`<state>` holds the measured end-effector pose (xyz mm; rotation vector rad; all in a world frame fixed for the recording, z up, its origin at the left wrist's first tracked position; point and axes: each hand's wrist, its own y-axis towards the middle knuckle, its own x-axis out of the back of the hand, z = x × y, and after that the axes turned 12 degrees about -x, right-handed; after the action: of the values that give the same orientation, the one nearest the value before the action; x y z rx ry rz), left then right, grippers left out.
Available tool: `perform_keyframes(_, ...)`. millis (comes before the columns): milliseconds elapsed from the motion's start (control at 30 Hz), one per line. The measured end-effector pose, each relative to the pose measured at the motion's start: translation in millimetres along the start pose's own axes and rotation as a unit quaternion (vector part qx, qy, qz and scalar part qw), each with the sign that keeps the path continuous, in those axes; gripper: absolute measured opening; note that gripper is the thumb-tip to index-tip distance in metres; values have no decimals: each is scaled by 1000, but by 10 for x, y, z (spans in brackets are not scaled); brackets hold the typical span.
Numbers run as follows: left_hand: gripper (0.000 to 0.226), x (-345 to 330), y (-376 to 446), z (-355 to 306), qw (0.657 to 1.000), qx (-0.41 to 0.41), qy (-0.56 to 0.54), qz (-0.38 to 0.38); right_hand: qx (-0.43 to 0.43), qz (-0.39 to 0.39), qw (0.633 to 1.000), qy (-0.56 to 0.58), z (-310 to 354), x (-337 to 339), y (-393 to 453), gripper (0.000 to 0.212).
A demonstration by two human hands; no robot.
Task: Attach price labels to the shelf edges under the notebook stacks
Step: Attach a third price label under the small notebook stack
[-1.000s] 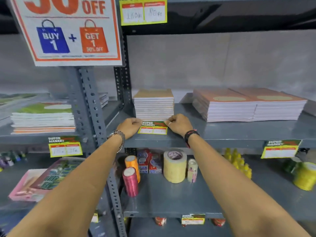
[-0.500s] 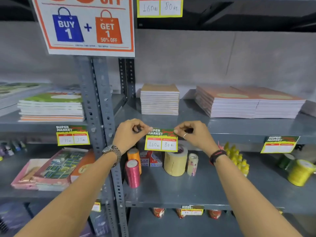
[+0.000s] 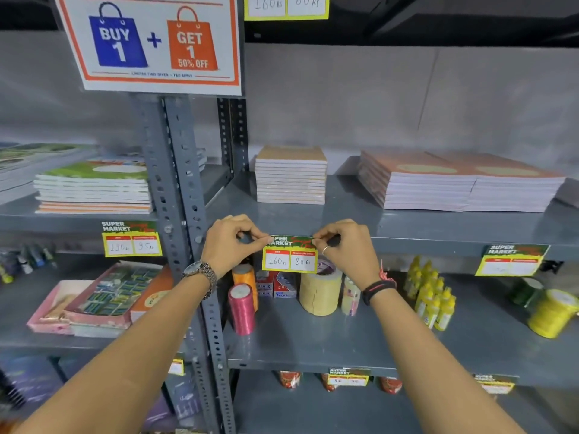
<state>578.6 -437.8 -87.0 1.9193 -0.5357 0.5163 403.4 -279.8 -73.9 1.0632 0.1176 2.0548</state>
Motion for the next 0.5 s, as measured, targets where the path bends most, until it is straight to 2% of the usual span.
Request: perform_keyframes(500, 21, -22, 38, 33, 1000, 4, -10, -6, -16, -13, 1000, -11, 35, -32, 15, 2)
